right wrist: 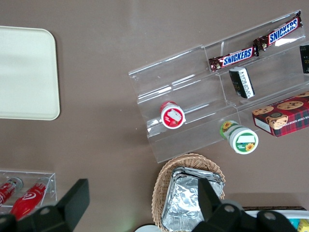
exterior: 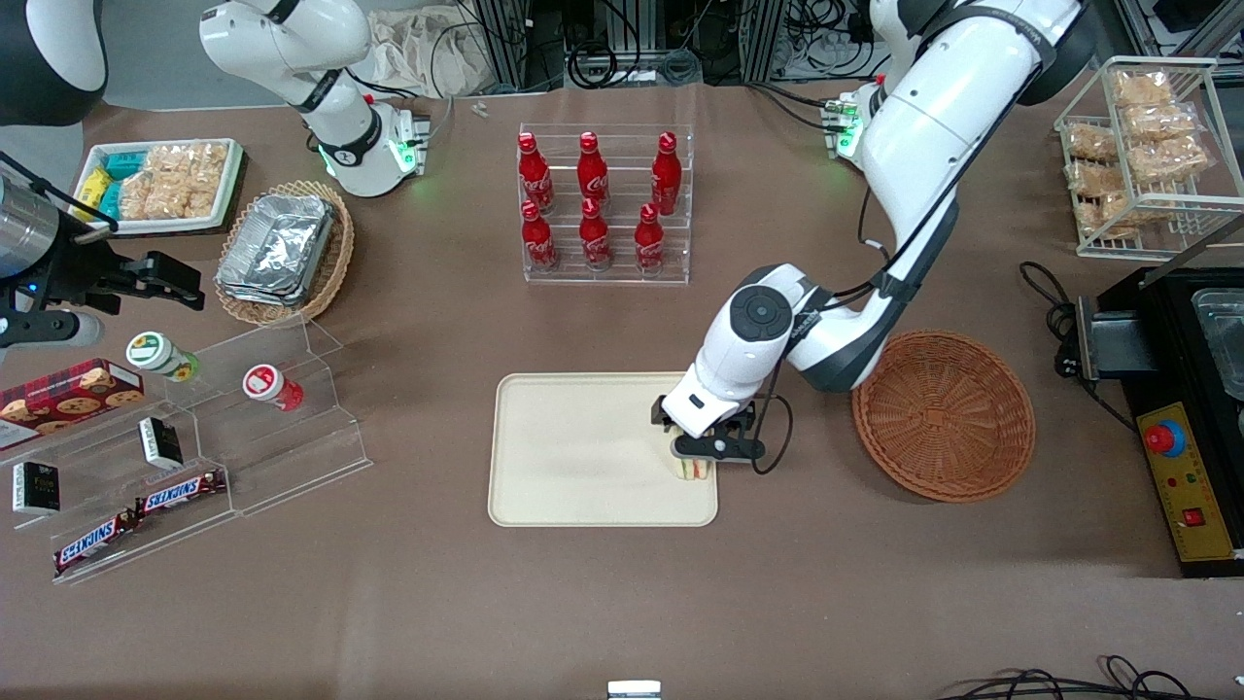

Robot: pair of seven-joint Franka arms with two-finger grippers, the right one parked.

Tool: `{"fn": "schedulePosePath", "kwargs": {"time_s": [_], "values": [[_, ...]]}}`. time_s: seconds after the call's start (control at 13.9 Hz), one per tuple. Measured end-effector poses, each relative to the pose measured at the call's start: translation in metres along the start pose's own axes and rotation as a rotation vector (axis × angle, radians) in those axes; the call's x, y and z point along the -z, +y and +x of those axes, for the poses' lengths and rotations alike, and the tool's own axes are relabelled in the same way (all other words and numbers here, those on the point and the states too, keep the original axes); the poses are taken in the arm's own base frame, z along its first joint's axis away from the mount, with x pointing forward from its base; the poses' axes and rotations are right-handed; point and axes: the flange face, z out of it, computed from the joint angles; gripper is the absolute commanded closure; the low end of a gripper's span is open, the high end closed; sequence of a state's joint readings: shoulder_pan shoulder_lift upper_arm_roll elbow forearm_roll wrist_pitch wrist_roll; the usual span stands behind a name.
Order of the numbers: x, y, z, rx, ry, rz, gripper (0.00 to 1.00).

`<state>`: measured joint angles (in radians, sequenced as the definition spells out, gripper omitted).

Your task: Place sandwich from basket to tray

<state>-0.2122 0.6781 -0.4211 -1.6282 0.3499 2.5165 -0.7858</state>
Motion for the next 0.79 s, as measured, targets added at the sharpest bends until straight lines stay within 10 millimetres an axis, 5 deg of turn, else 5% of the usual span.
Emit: {"fn": "schedulePosePath", "kwargs": {"time_s": [0.29,0.79], "values": [[0.073,-0.051,0.055,0.115,0.099,0.016,0.00],[0.177,-0.112,0.068,0.157,-0.080,0.123,0.00]]}}
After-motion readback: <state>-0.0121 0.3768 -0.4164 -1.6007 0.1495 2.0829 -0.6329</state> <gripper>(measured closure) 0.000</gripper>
